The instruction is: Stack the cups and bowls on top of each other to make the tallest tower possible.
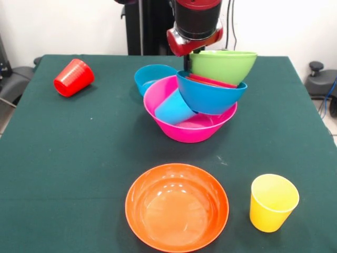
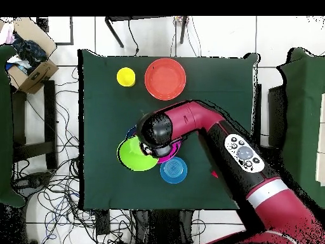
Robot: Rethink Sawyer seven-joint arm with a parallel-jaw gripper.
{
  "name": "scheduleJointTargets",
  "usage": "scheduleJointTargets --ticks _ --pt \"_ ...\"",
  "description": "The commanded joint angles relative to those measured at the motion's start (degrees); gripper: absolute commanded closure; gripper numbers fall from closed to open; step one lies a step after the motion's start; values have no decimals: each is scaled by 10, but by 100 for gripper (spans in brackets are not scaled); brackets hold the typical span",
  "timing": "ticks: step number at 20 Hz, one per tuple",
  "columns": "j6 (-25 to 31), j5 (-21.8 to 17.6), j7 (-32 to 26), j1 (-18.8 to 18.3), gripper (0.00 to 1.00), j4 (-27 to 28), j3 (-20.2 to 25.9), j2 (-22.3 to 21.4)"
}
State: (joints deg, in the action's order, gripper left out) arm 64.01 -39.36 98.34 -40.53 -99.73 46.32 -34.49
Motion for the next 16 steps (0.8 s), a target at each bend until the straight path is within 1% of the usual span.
scheduleJointTargets --ticks 1,6,10,16 --pt "60 -38 -140 3 100 30 -28 -7" --pt "83 -27 -149 -2 100 26 -19 -22" --pt "101 -22 -153 -2 100 33 -14 -24" --pt "107 -22 -151 0 100 40 -12 -19"
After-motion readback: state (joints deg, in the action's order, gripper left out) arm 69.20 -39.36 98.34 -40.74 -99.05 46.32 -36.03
